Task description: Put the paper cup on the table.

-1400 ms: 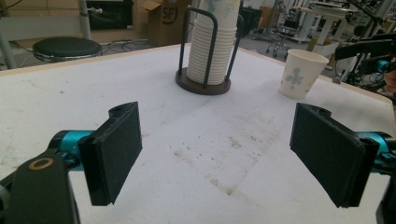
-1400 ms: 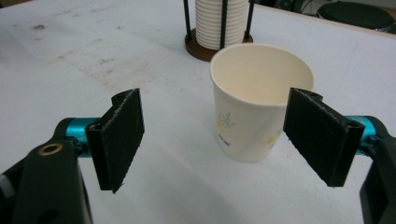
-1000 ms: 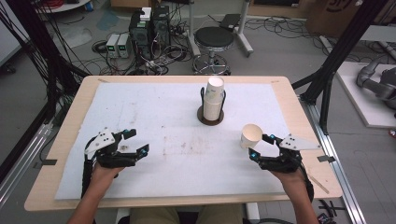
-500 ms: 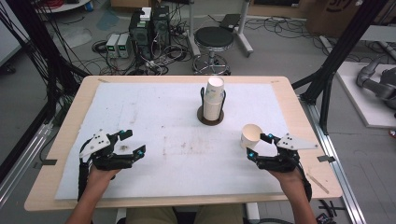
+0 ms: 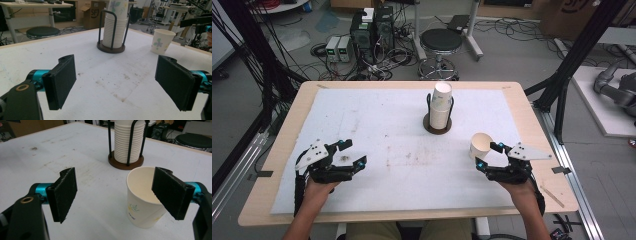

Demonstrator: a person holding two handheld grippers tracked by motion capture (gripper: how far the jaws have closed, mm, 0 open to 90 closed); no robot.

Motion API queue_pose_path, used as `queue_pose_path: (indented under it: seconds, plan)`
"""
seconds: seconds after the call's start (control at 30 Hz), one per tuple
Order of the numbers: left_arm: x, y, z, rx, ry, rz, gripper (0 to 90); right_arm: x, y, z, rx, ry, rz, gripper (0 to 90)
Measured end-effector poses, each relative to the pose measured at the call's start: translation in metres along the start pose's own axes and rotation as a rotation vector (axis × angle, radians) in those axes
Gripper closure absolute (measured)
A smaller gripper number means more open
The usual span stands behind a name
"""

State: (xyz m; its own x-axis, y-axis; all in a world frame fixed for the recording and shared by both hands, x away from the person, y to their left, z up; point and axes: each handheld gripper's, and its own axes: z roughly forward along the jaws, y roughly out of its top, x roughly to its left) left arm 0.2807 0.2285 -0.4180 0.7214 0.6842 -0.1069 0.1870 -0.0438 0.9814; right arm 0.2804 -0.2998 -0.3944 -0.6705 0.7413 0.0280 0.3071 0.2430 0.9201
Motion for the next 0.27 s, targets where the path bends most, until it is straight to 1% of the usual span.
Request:
queue_pose_path:
  seconds: [0.27]
  plan:
    - [0.0010, -0.0004, 0.0028, 0.002, 0.003, -0.004, 17.0, -0.0032, -0.0014, -0.0030, -0.001, -0.013, 0.002, 20.7]
